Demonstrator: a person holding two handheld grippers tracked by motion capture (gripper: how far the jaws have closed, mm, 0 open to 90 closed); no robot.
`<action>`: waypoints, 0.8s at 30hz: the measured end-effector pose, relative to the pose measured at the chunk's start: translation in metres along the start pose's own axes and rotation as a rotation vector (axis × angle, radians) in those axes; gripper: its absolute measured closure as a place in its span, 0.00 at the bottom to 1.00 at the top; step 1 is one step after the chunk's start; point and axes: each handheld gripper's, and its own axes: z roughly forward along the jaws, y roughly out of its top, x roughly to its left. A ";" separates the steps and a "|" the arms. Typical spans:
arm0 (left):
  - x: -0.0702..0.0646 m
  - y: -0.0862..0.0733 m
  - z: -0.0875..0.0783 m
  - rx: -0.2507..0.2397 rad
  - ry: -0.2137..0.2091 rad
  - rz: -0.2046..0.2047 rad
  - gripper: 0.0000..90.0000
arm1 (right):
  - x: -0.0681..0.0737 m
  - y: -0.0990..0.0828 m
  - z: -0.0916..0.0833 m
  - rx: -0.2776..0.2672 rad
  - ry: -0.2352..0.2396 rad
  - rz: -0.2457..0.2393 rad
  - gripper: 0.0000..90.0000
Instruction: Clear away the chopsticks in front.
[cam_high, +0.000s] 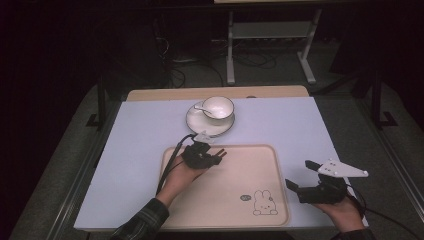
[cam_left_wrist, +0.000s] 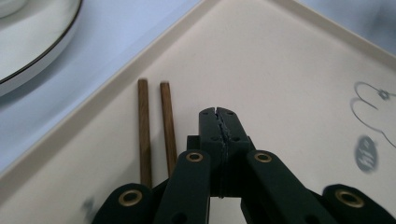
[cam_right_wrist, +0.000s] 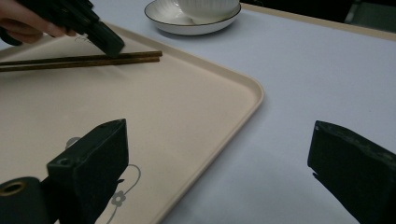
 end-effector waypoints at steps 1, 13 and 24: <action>0.002 0.002 0.007 0.009 0.000 -0.001 0.99 | 0.000 0.000 0.000 0.001 -0.001 0.002 0.05; 0.021 -0.003 0.013 0.036 0.043 -0.039 0.99 | -0.002 -0.003 -0.005 -0.002 -0.009 0.005 0.05; 0.034 -0.027 -0.014 0.042 0.064 -0.097 0.99 | 0.000 -0.002 -0.005 -0.002 -0.008 0.004 0.05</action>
